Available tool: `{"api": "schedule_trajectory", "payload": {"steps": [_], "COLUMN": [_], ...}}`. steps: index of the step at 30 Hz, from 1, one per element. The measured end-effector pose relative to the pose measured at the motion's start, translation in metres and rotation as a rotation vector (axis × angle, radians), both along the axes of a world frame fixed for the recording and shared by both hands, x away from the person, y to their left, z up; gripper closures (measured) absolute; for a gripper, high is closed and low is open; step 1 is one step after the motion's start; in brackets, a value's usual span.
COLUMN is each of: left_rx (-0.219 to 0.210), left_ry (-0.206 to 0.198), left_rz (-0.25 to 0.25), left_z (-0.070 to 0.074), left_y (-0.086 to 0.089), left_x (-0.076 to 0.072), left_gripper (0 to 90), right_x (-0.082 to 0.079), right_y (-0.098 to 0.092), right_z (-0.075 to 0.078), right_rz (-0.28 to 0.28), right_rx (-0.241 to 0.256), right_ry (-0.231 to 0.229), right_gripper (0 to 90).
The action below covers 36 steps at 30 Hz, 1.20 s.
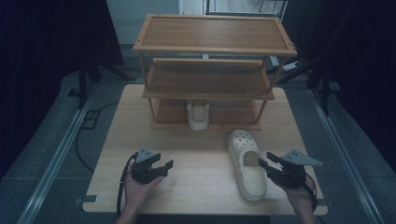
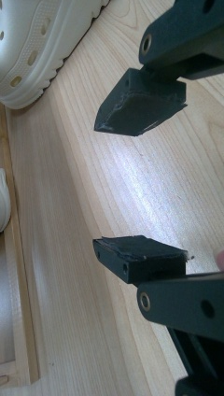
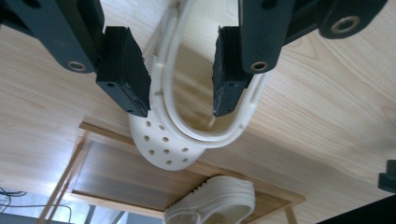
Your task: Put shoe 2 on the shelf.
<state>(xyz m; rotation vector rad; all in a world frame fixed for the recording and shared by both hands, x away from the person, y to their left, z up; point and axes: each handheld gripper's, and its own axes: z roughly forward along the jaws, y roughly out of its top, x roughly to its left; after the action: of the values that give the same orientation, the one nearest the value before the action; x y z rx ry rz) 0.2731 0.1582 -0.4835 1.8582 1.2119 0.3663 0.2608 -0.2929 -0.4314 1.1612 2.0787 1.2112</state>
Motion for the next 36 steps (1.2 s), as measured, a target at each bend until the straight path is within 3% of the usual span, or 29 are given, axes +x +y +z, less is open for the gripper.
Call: {"api": "schedule_trajectory", "payload": {"steps": [7,20,26,30,36], "left_rx": [-0.003,0.003,-0.001,0.000,-0.005], "left_ry": [-0.002,0.004,0.004,0.001,0.001], "left_rz": [0.004,-0.006,-0.002,0.003,0.009], "left_z": [0.000,-0.002,-0.002,-0.001,-0.001], "left_y": [0.002,-0.002,0.000,0.001,0.003], "left_x": [0.000,0.001,0.001,0.001,0.001], "left_gripper": [38.5,38.4,38.5,38.5,38.5], "right_x": [0.006,0.030,0.037,0.040,0.038], "right_y": [-0.003,0.013,0.015,0.019,0.028], "right_z": [-0.007,-0.020,-0.030,-0.036,-0.034], "right_rz": [-0.022,-0.053,-0.084,-0.102,-0.164], "right_rx": [-0.032,-0.094,-0.122,-0.115,-0.158], "right_ry": [0.031,0.080,0.112,0.136,0.134], "right_gripper": [56.8,58.0,62.9,68.2,72.4]}}
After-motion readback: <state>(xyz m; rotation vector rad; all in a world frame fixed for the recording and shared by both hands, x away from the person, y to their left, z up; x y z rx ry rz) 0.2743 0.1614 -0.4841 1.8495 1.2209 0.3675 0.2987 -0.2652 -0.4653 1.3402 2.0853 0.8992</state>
